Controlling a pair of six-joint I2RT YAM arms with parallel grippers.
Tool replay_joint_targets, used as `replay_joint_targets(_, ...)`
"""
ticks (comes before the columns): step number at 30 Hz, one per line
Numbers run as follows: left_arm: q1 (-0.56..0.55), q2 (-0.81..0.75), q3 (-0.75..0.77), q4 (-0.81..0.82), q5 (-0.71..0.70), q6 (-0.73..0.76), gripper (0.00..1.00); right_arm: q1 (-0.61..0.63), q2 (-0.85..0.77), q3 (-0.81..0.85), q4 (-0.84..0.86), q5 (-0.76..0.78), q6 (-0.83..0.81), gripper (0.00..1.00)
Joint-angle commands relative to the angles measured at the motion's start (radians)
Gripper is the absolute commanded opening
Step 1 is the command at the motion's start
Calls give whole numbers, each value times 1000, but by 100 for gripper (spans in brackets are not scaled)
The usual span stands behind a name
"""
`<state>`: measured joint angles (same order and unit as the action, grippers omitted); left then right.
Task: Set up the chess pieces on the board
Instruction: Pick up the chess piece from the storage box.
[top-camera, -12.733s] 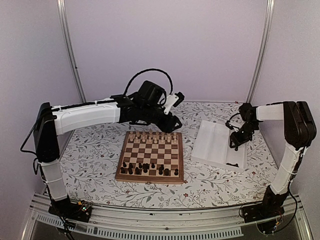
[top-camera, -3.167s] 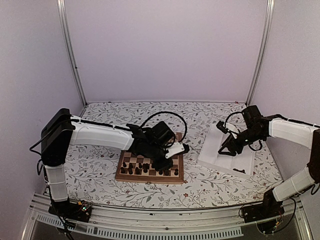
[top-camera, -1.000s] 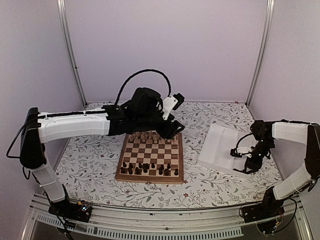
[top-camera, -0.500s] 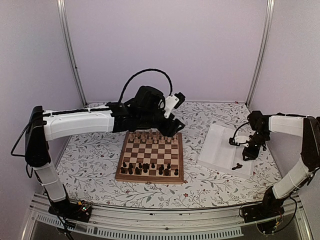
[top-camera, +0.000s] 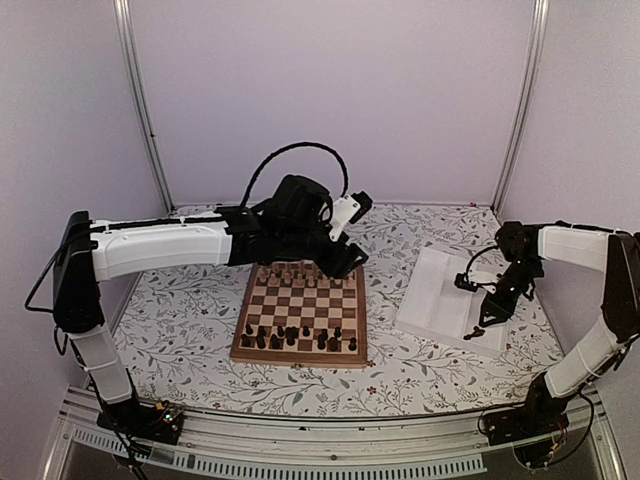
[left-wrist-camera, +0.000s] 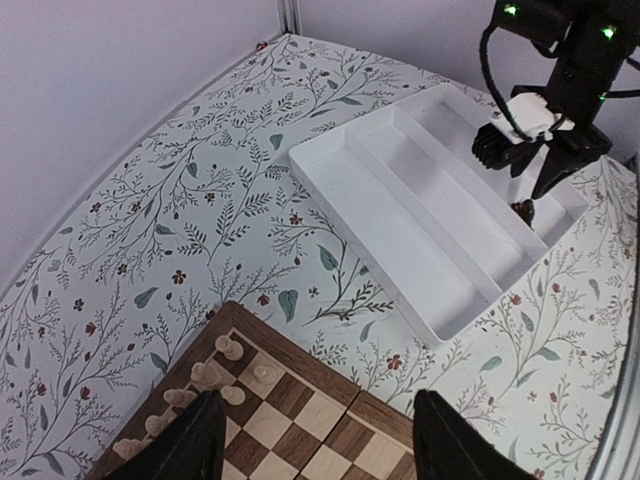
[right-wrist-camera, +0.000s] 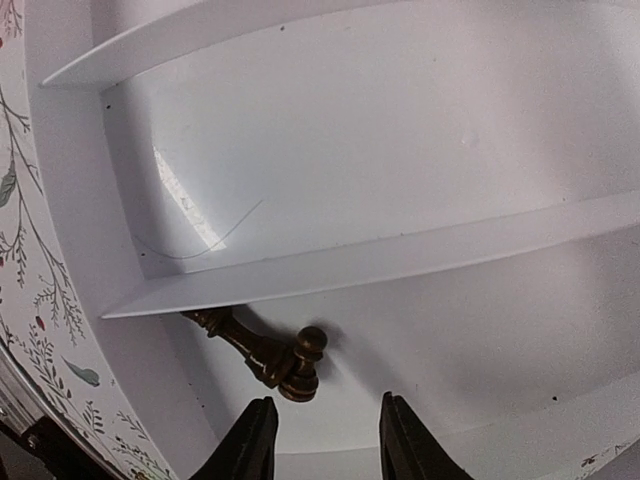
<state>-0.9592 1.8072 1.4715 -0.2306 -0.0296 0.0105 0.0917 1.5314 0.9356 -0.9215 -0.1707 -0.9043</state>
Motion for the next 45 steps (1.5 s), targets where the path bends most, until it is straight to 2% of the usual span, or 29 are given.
replay_joint_targets(1, 16, 13, 35, -6, 19, 17, 66, 3, -7, -25, -19, -48, 30, 34)
replay_joint_targets(12, 16, 12, 29, -10, 40, 8, 65, 4, 40, -94, 74, -12, 7, 28)
replay_joint_targets(23, 16, 27, 35, 6, 66, -7, 65, 6, 68, -138, 223, 9, 26, 16)
replay_joint_targets(29, 16, 41, 53, 6, 87, -7, 65, 5, -4, -130, 237, 10, 50, 10)
replay_joint_targets(36, 15, 63, 63, 38, 125, -42, 65, 6, -165, -116, 205, 4, 40, 10)
replay_joint_targets(41, 16, 109, 100, 77, 187, -120, 65, 7, -239, -76, 149, -104, 15, 11)
replay_joint_targets(45, 24, 181, 167, 124, 319, -223, 63, 46, -246, -34, 128, -193, 15, 11)
